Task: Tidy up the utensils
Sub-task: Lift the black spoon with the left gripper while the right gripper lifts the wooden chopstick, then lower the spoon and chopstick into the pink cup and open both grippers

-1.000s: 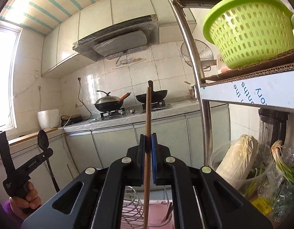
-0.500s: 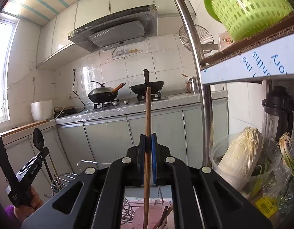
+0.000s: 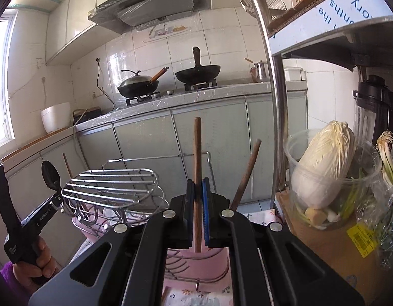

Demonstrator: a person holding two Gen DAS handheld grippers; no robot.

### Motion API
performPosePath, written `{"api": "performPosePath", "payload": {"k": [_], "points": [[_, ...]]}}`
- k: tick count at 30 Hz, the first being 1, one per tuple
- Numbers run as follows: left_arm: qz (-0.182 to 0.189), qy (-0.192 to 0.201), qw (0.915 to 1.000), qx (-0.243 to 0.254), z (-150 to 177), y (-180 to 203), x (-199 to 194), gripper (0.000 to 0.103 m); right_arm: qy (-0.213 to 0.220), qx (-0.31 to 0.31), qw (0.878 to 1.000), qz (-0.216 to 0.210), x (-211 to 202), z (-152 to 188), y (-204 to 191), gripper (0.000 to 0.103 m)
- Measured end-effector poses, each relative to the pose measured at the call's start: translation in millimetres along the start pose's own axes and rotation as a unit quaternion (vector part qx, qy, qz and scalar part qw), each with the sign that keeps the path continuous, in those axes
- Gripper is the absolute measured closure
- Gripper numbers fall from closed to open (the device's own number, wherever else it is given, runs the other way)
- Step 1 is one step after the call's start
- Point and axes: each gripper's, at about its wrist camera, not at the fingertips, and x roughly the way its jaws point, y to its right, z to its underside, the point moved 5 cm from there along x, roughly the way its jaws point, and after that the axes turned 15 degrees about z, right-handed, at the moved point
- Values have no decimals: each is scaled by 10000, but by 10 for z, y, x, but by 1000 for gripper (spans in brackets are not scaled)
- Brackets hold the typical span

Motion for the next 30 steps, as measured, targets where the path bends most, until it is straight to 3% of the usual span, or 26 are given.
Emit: {"api": "performPosePath", "payload": {"k": [12,17,19,22,24,30], "points": [[-113,-1038,9944,-159,201,-55,108,98,-347,-250,9987,281,2,75,-94,96],[-90,-1217,9925,-97,209,-22,85,83,-499,-306,9977,350,-2,61,-92,96],[-39,-1259,9920,-92,186,17,59,72,-545,-329,9973,363,-14,58,-92,92],[-52,-1260,9920,-99,145,57,1,64,-507,-314,9976,351,-74,30,-82,78],[-26,-1246,9922,-79,116,79,-46,62,-443,-306,9979,348,-135,7,-76,67],[19,-1278,9918,-61,84,123,-194,59,-340,-288,9984,344,-306,-30,-38,59]]}}
